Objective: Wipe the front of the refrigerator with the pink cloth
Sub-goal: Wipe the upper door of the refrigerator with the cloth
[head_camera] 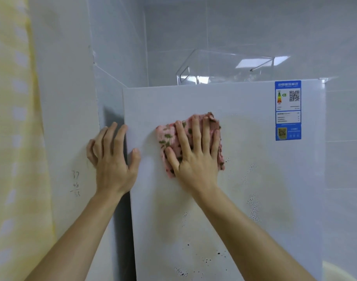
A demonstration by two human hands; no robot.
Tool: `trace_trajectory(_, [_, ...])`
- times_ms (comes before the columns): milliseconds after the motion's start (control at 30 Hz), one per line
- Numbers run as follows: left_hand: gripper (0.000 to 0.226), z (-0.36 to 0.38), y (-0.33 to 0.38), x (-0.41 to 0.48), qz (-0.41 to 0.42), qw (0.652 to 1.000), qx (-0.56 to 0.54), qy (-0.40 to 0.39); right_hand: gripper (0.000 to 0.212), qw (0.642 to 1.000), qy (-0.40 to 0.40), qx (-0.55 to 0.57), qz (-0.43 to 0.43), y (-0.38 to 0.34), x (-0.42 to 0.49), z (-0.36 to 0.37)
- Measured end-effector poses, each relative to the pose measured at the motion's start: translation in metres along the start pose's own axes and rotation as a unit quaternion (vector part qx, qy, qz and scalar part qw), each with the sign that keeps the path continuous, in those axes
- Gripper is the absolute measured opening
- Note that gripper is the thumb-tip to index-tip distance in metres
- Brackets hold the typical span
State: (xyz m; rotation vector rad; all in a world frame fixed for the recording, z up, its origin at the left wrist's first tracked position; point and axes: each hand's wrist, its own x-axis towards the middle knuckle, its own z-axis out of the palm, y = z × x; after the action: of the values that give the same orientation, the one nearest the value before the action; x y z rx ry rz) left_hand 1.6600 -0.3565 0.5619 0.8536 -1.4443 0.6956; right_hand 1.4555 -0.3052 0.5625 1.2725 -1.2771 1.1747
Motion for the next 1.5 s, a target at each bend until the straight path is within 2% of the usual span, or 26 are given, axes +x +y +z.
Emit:
trace_trajectory(133, [0.064,-0.002,-0.006,0.001,0.01,1.0,0.022,-0.011,0.07,1.0,-0.005,0.013,0.01,0.01,0.075,-0.008])
trace_trajectory(200, [0.063,-0.002,-0.014,-0.001,0.009,0.999,0.031,-0.012,0.07,1.0,-0.015,0.007,0.016,0.011,0.086,-0.009])
trace_trajectory(367, [0.063,0.001,-0.027,-0.007,0.002,0.999,0.038,-0.011,0.069,0.999,-0.002,-0.012,0.05,0.015,0.031,-0.01])
trace_trajectory(500, [0.064,0.004,-0.026,-0.006,0.015,0.998,0.055,-0.011,0.068,0.999,-0.005,-0.02,0.029,0.027,-0.017,-0.011])
trace_trajectory(633, [0.064,0.003,-0.024,-0.006,0.004,0.998,0.053,-0.016,0.069,0.999,0.015,-0.014,0.027,0.033,0.018,-0.011])
trace_trajectory(800, [0.061,0.003,-0.022,-0.005,0.01,0.998,0.052,-0.033,0.071,0.997,-0.001,0.002,0.076,0.037,0.071,-0.02])
trace_trajectory(1100, [0.061,0.0,-0.021,-0.006,0.004,0.997,0.062,-0.053,0.071,0.999,-0.013,-0.034,0.037,0.051,-0.023,-0.019])
trace_trajectory(1200, [0.061,-0.002,-0.019,-0.005,0.002,0.997,0.058,-0.059,0.071,0.999,-0.009,-0.024,0.037,0.055,-0.005,-0.02])
trace_trajectory(1300, [0.059,-0.003,-0.014,-0.003,0.007,0.998,0.047,-0.035,0.071,0.998,0.003,-0.01,0.056,0.061,0.042,-0.024])
trace_trajectory(1367, [0.058,-0.002,-0.006,-0.002,0.039,0.998,0.053,-0.003,0.071,0.997,0.0,-0.006,0.077,0.064,0.063,-0.027])
trace_trajectory(1500, [0.055,0.005,0.002,-0.006,0.077,0.996,0.034,0.011,0.07,0.997,0.01,-0.02,0.07,0.066,0.046,-0.025])
